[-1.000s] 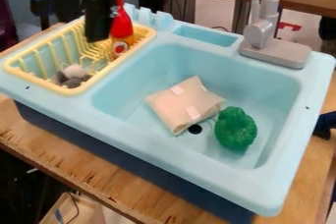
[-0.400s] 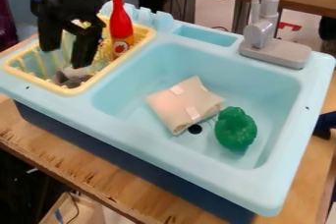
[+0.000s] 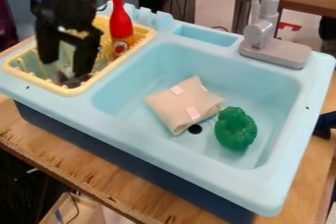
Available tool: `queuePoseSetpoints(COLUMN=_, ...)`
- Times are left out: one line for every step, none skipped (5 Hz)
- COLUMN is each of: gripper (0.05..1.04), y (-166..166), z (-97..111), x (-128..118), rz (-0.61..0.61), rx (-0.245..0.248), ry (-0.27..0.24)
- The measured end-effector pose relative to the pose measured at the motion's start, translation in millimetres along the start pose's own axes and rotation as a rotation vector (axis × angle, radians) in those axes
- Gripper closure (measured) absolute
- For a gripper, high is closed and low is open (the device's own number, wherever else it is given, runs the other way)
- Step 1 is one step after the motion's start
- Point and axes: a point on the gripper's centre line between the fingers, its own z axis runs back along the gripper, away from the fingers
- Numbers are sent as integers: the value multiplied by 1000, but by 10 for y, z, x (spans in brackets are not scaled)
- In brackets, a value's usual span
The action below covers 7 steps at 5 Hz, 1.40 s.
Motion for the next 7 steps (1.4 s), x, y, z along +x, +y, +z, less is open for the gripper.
queuePoseSetpoints(gripper=83, y=-28, z=-117, x=0, rz=29, rx=-79, ry=-43)
queuePoseSetpoints(gripper=139, y=-76, z=-159, x=7, rz=61, rx=-99, ry=-77)
queuePoseSetpoints(gripper=398, y=-82, z=-173, x=5, rz=91, rx=-101, ry=-76)
queuePoseSetpoints(gripper=550, y=-103, z=-116, x=-4, rz=80, rx=-99, ry=-78)
queuePoseSetpoints(gripper=601, y=-215, z=261, x=49, rz=5, rx=-8, ry=-137)
queuePoseSetpoints(gripper=629, y=-350, z=775, x=-96, rz=-64, rx=111, ry=-260)
queuePoseSetpoints(gripper=631, y=-493, z=1101, x=-326, rz=-42, rx=156, ry=-344)
